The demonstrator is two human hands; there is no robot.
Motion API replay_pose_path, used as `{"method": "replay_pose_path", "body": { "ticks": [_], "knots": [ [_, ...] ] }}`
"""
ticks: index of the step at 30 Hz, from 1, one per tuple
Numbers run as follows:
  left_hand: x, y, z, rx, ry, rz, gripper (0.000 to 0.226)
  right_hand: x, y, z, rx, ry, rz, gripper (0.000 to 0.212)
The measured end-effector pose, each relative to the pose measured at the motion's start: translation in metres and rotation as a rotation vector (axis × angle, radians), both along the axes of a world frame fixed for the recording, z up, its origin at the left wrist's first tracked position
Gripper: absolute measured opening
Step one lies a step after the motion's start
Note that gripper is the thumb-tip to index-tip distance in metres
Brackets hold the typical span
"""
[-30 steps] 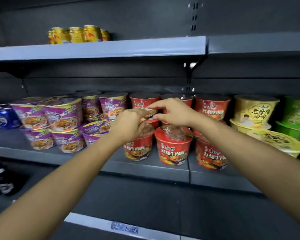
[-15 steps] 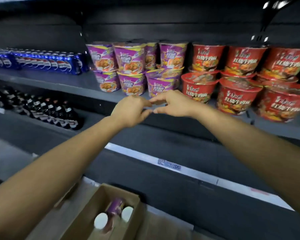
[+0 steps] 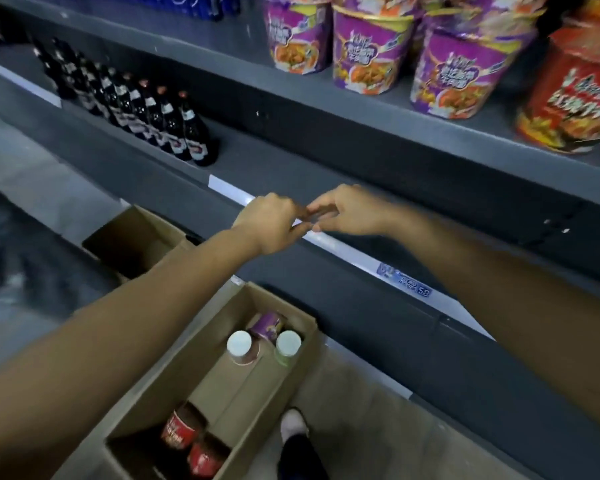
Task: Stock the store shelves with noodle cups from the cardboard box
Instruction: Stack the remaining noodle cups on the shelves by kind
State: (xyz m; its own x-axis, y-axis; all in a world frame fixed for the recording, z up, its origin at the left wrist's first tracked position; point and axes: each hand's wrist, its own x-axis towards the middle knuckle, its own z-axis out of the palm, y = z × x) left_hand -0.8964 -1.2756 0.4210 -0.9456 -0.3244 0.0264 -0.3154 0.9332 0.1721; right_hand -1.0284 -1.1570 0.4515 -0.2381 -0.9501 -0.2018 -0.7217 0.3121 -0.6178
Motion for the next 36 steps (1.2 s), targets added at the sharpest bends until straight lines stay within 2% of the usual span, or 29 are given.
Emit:
{"method": "replay_pose_path", "body": {
  "ticks": [6,10,18,23,27,33,36],
  "knots": [
    [-0.003,-0.055,-0.049,0.053,-0.126,0.034,0.027,-0.008,-0.063,-0.067,0.065,-0.140,0.011,0.027],
    [0.011,-0.079,-0.094,0.127,-0.144,0.041,0.027,-0.005,-0.095,-0.115,0.150,-0.248,-0.006,0.035],
    [0.086,-0.096,-0.191,0.243,-0.354,0.165,0.031,0.064,-0.129,-0.230,0.374,-0.347,0.054,0.047],
    [0.150,-0.090,-0.263,0.245,-0.454,0.213,0.036,0.127,-0.119,-0.327,0.470,-0.283,0.097,0.048],
    [0.208,-0.071,-0.312,0.289,-0.522,0.222,0.053,0.183,-0.090,-0.364,0.546,-0.291,0.109,0.046],
    [0.291,-0.045,-0.384,0.377,-0.588,0.215,0.055,0.264,-0.058,-0.432,0.595,-0.288,0.117,0.045],
    [0.316,-0.039,-0.421,0.409,-0.636,0.217,0.049,0.294,-0.051,-0.468,0.620,-0.280,0.096,0.042]
  ]
}}
